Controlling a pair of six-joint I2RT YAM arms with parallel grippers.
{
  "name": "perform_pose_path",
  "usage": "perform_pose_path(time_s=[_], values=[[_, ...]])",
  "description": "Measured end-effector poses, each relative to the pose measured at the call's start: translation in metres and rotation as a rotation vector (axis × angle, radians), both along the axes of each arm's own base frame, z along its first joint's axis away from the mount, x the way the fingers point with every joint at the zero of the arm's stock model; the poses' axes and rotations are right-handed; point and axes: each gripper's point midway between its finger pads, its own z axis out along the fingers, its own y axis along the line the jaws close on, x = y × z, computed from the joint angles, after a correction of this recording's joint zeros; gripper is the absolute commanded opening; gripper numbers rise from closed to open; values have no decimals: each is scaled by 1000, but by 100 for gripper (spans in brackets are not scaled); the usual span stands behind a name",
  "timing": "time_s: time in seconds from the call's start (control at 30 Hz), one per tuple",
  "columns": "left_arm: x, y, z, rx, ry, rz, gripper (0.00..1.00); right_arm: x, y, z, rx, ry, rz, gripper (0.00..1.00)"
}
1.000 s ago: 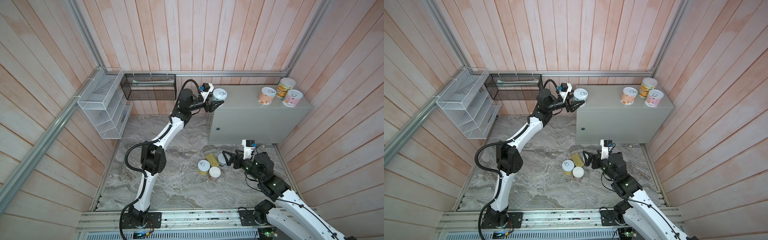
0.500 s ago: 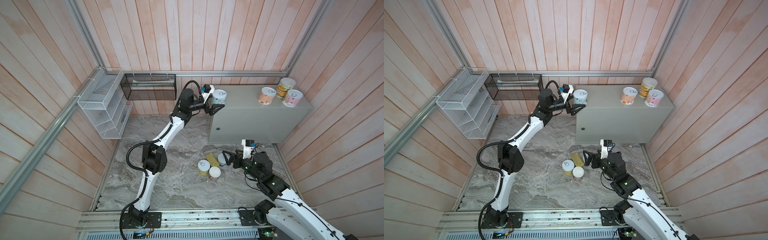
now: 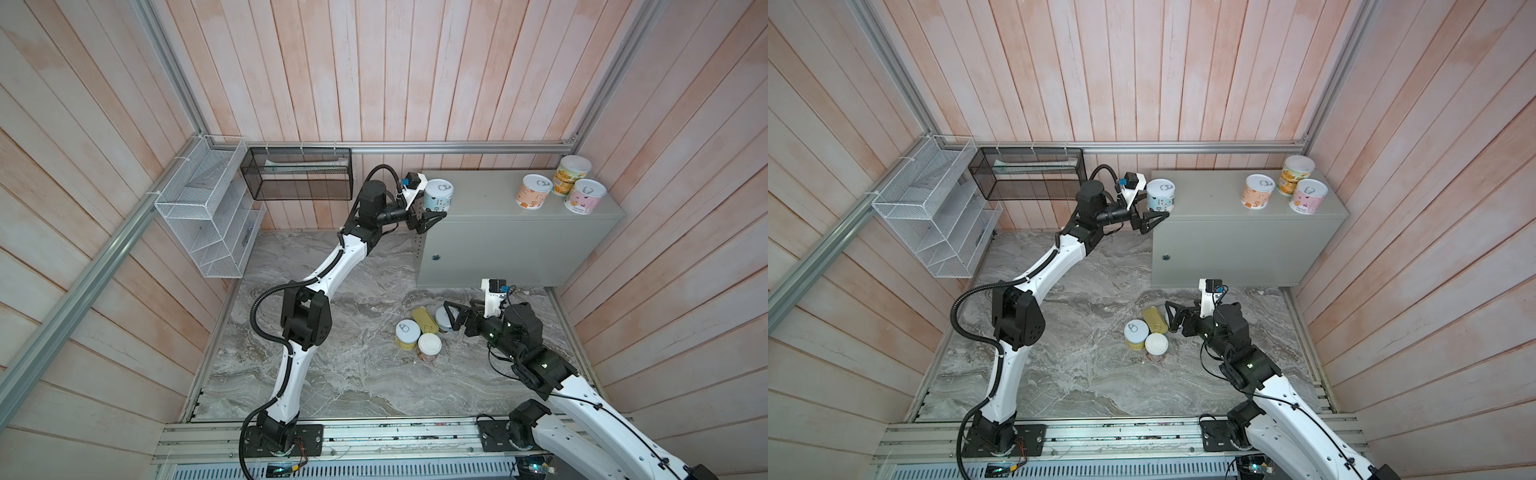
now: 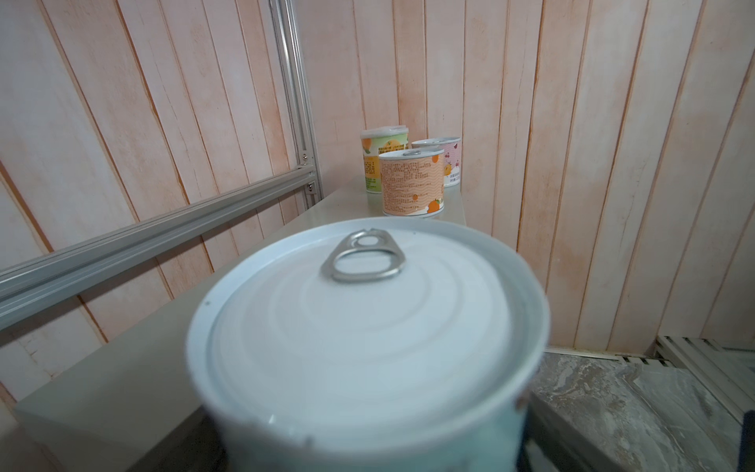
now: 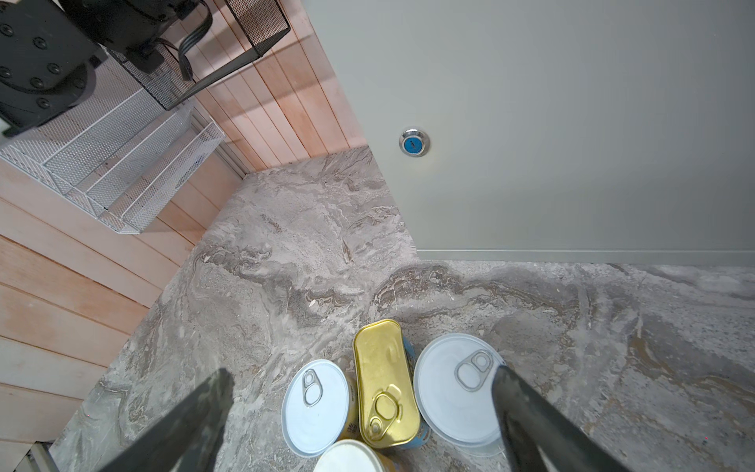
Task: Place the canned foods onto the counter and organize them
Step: 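Lower the light-blue can onto the cabinet top and open the left gripper, then withdraw the left gripper while the right gripper reaches to the light-blue can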
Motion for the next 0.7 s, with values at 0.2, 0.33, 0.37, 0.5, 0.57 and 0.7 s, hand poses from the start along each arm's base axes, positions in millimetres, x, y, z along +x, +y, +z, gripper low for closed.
perform_pose_path(time_s=[0.2, 0.33, 0.37, 0.5, 0.57, 0.7], values=[[-6, 6, 0, 16, -16, 26, 100, 5, 2, -4, -37, 5, 5, 98], [-8, 10, -2, 25, -23, 49, 100, 6, 2, 2, -42, -14, 3, 98], [-10, 12, -5, 30, -20, 51, 100, 7, 2, 4, -44, -18, 4, 98], [-12, 15, -8, 35, -23, 68, 100, 9, 3, 9, -50, -31, 7, 98], [-13, 17, -9, 38, -25, 79, 100, 9, 3, 11, -51, -34, 7, 98], [-21, 25, -14, 46, -23, 108, 100, 10, 3, 14, -52, -42, 8, 98]])
